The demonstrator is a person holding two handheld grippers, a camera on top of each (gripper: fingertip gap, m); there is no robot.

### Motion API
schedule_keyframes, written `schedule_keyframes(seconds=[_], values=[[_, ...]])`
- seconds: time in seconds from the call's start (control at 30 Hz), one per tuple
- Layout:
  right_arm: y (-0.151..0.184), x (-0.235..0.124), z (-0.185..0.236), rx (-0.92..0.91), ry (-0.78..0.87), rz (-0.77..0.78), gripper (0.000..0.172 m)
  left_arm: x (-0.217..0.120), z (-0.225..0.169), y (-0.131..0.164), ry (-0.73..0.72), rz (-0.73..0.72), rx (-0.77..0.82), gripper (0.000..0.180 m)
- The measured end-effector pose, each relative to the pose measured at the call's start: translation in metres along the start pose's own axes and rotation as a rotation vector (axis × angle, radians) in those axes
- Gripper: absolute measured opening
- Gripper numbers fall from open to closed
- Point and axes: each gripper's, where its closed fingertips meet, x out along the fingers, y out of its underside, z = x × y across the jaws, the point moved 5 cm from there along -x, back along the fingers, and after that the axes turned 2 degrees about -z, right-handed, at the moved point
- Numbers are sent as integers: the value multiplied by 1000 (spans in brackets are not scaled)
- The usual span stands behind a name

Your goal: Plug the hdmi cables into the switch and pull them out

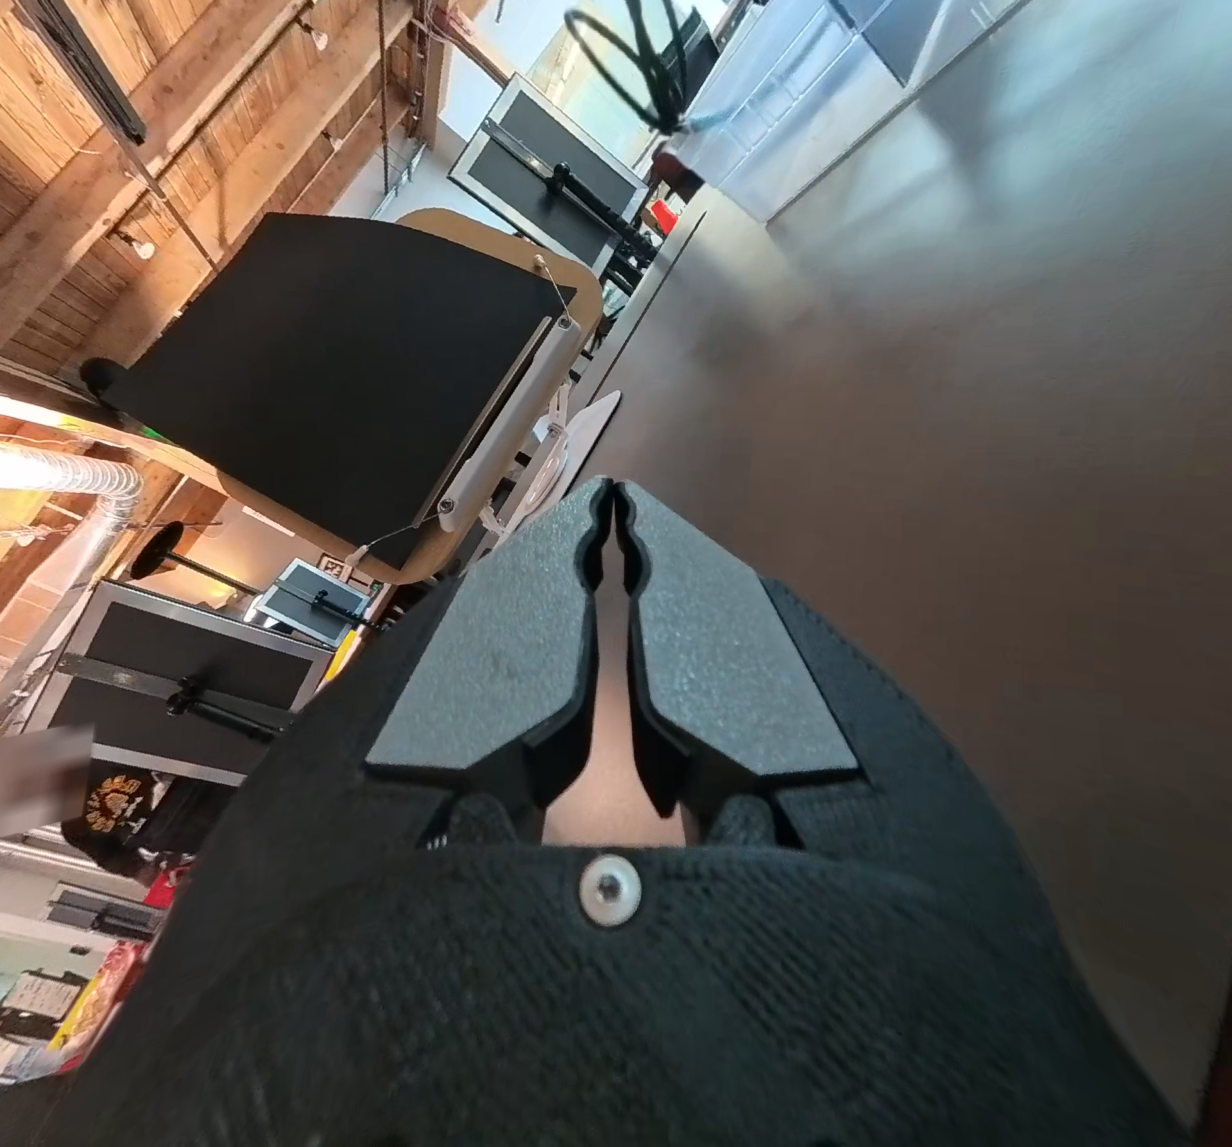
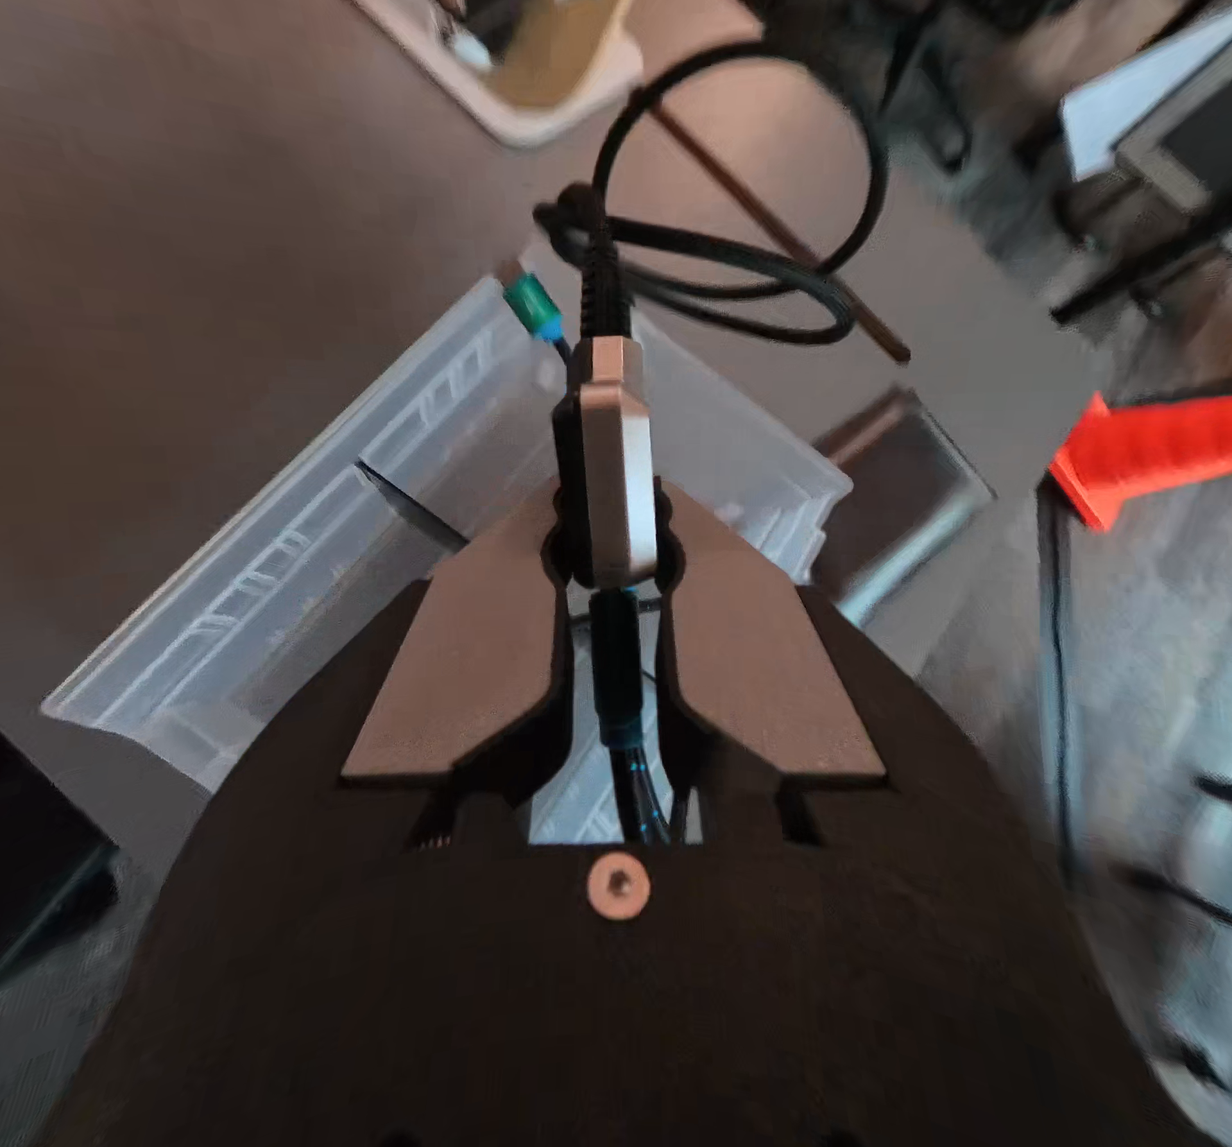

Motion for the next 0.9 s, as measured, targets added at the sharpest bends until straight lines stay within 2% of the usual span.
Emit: schedule_keyframes(seconds=[0.13, 0.23, 0.3, 0.37, 0.43, 0.5, 0.63, 0.77, 0.9], values=[[0, 22, 4, -12, 22, 273, 18, 1, -2, 1, 6, 11, 11, 0], [10, 53, 8, -97, 69, 525, 19, 1, -2, 1, 9, 11, 15, 0], [6, 77, 11, -125, 92, 590, 19, 1, -3, 1, 11, 10, 19, 0], [3, 100, 19, -118, 45, 637, 19, 0, -3, 1, 14, 8, 22, 0], [-2, 109, 19, -150, 74, 686, 20, 0, -4, 1, 16, 6, 23, 0], [-19, 112, 8, -155, 171, 606, 18, 0, -4, 1, 18, 3, 21, 0], [-46, 91, -4, -73, 224, 355, 18, 0, -4, 0, 25, -4, 25, 0], [-65, 36, -22, 20, 308, 98, 19, 0, -5, 0, 27, -8, 28, 0], [-79, -32, -24, 74, 285, -150, 18, 1, -6, 0, 26, -2, 37, 0]])
